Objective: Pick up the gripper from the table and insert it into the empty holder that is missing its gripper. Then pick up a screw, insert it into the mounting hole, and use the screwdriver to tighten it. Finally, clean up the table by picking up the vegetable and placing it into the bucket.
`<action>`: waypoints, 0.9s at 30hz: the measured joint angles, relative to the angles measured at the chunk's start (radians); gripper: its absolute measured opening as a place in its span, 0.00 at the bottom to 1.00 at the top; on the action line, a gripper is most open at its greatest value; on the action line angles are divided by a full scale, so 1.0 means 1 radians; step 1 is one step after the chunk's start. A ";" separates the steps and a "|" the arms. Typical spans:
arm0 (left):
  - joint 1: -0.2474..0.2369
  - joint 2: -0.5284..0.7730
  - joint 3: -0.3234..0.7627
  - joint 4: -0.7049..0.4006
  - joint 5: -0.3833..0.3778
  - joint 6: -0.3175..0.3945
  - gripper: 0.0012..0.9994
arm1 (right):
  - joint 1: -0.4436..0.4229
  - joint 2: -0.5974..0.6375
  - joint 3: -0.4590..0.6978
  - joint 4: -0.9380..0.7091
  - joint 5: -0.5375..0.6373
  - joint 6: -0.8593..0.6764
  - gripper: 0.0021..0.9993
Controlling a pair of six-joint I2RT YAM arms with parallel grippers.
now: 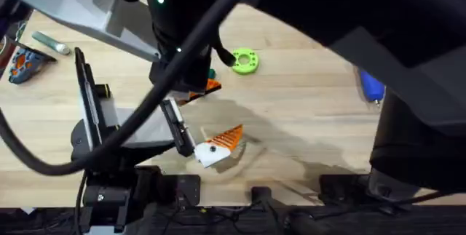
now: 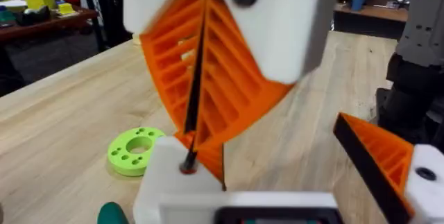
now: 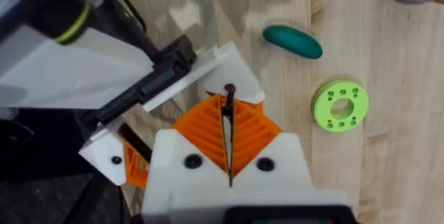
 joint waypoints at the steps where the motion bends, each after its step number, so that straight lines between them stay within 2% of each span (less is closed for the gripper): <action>1: 0.000 0.000 0.000 0.000 0.000 0.000 0.99 | 0.000 0.002 0.000 0.000 0.000 0.000 0.00; 27: 0.000 0.000 0.000 0.000 0.000 -0.007 0.99 | 0.009 0.013 0.001 0.022 0.000 0.000 0.00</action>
